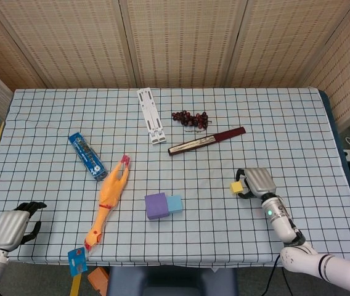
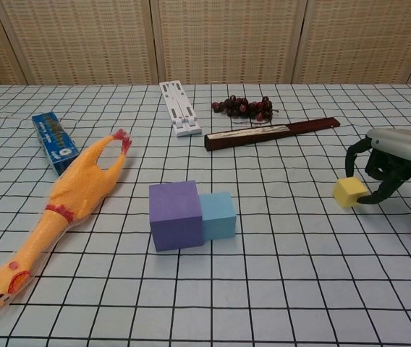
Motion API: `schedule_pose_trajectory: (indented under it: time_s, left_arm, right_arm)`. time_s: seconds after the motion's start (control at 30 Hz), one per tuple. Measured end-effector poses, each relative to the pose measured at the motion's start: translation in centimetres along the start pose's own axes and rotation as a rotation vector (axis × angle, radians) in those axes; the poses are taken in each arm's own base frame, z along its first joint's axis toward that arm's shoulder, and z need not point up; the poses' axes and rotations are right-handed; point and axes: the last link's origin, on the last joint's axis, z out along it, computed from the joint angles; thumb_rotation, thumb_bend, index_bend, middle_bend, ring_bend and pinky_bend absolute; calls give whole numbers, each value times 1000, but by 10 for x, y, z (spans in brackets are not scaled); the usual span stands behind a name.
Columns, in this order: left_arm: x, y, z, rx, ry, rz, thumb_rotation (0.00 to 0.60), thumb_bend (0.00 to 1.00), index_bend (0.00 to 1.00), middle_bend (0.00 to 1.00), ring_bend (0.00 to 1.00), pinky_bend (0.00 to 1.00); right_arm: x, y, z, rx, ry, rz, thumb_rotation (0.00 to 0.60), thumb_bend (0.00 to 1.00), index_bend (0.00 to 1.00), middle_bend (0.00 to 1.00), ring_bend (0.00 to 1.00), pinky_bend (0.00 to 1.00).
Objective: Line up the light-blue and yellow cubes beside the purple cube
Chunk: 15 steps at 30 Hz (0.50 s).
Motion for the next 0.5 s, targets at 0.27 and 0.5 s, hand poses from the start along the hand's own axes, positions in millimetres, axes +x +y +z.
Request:
schedule_pose_trajectory:
  time_s: [0.27,0.5]
  left_arm:
    - [-1,1,0,-4,-3,3,600,493,311,316,292,565]
    - [-1,2,0,-6,-10,8,600,493,311,317,294,565]
  right_arm:
    - [2,-6,-1,26,19,36,600,60,607,908,942,1000]
    - [2,-33,-2,106,3,86,600,60,611,909,942,1000]
